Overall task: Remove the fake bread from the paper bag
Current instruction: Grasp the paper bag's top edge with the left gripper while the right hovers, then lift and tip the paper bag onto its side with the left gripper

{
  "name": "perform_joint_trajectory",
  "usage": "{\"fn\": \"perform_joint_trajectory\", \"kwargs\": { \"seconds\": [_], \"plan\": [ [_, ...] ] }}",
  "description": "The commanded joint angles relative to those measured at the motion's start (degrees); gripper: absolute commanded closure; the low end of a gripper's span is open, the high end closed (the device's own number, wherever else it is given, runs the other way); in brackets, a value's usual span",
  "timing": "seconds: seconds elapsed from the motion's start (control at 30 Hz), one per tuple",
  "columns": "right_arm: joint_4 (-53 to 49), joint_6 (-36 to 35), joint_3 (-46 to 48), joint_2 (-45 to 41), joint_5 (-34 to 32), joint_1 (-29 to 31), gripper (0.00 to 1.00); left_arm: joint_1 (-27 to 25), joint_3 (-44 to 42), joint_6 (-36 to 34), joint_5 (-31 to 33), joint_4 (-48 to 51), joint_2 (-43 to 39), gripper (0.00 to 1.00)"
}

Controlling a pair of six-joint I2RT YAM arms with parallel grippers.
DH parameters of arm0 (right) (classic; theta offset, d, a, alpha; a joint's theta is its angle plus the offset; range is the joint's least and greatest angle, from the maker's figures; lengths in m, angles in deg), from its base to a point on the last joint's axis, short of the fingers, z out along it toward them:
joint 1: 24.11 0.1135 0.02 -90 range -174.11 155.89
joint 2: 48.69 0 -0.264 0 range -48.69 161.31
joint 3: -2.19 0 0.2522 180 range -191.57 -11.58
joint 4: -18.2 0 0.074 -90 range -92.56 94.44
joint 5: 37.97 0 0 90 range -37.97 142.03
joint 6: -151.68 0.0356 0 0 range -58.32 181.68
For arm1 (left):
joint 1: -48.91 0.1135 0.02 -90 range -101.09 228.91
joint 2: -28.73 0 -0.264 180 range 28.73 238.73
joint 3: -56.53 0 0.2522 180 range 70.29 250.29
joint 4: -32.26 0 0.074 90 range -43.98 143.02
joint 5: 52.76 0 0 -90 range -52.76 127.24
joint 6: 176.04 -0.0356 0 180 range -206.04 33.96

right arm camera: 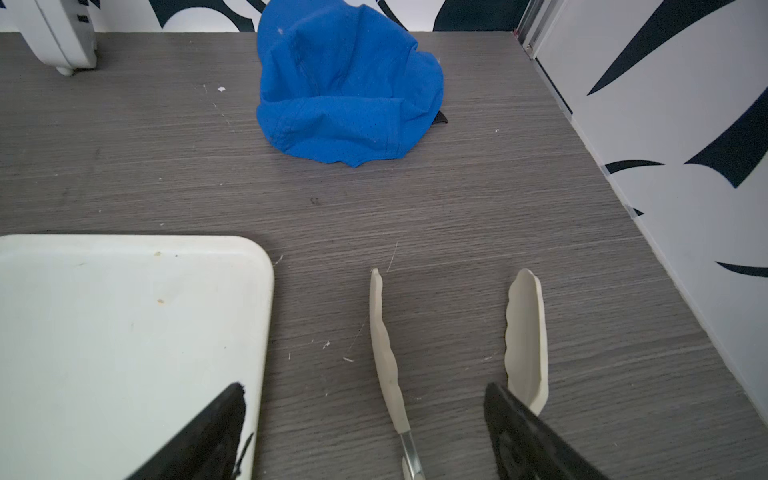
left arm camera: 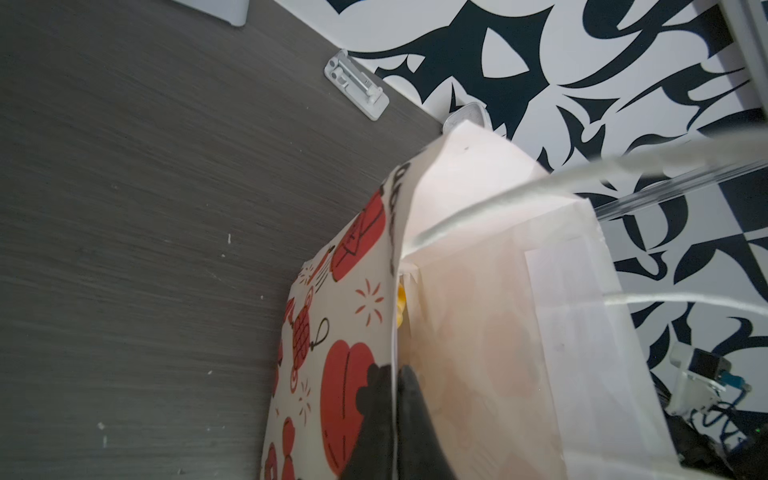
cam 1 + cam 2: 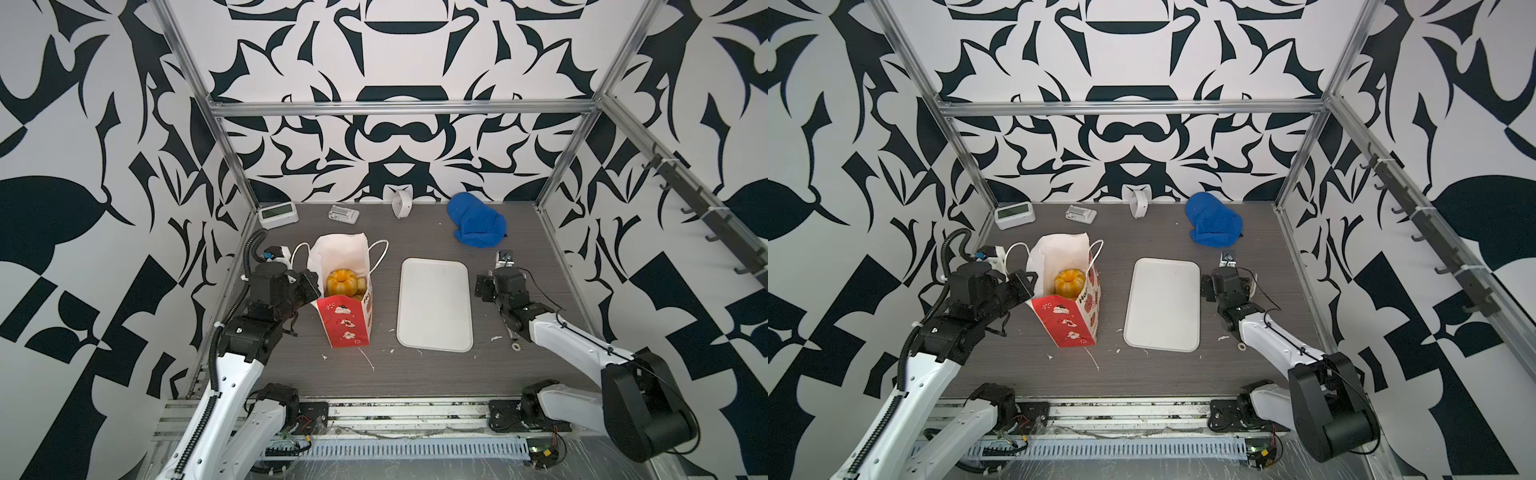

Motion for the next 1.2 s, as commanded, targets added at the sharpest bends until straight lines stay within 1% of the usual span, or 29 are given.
{"fn": "perform_joint_trajectory", "kwargs": {
  "seconds": [0.0,0.1,0.2,0.43,0.6,0.7,0.73,0.9,1.03,1.17],
  "plan": [
    [1.4,0.3,-2.1,-0.2,0.1,0.2,0.09,-0.1,2.5,-0.5,2.3,-1.4,1.1,1.0],
    [1.4,0.3,-2.1,-0.3,0.2,0.2,0.08,-0.2,4.6,-2.4,1.7,-3.0,3.3,1.0],
    [1.4,0.3,-2.1,-0.2,0.4,0.2,0.09,-0.1,8.7,-6.6,0.8,-4.5,7.2,1.0],
    [1.3,0.1,-2.3,0.0,0.7,0.2,0.08,-0.1,20.2,-19.1,-0.5,-6.8,18.1,1.0],
    [1.3,0.1,-2.2,-0.2,0.8,0.3,0.08,0.0,29.7,-28.7,-3.9,-5.3,25.7,1.0],
    [1.3,0.1,-2.1,-0.3,0.9,0.2,0.08,0.3,33.0,-35.1,-4.5,-6.4,29.0,1.0],
    [1.2,0.1,-2.2,-0.3,0.9,0.2,0.09,0.5,34.0,-37.5,-4.4,-6.5,31.7,1.0],
    [1.2,0.1,-2.0,-0.6,1.1,0.3,0.09,1.7,39.5,-46.4,-6.1,-6.1,39.4,1.0],
    [1.2,0.2,-1.5,-1.2,1.1,0.3,0.09,4.6,45.0,-48.9,-9.0,-5.8,45.2,1.0],
    [1.0,0.2,-1.5,-1.4,1.2,0.2,0.09,6.9,52.9,-50.4,-12.6,-3.4,50.9,1.0]
  ]
}}
